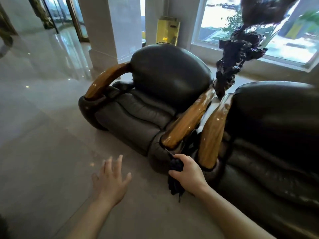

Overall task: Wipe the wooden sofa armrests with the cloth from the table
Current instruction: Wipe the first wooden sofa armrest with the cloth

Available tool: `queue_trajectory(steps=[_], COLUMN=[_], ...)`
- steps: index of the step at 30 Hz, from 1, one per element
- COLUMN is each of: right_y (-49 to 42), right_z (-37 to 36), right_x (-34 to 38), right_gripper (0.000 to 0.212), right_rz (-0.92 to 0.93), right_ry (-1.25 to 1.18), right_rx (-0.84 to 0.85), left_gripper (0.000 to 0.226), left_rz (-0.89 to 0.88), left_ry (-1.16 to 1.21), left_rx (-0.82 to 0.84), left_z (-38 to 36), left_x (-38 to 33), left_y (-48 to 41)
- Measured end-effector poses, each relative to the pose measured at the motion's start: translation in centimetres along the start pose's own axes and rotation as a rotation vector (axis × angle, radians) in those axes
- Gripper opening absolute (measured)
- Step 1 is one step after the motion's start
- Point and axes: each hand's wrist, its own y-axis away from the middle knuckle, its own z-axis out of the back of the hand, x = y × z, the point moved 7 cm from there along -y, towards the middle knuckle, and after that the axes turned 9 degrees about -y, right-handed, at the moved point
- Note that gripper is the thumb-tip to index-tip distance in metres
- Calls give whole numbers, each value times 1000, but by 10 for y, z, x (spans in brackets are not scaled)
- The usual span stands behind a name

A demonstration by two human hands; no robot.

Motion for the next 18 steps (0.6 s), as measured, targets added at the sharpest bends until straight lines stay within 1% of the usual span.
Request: queue_trajectory(steps=[3,6,9,12,18], right_y=[3,3,-4,-14,-49], right_z=[21,34,45,60,103], right_x=[-29,-51,-69,-84,-116], right_gripper=[55,57,60,59,61], right_rz=[-87,-150,-209,-235,-237], right_ry=[-10,-16,-18,-21,-56], right_rx=[-83,-162,-214,-263,-330], left_gripper=[78,77,76,74,73], left_rz=[-102,-201,-300,-389,-456], left_ry=[16,50,-23,-26,-35], left_rx=[31,42,48,65,106], left_z=[-18,-27,-31,-32,-40], left_x=[-35,-69,-100,-135,-204], left_y=[-28,-52,-72,-86,-112])
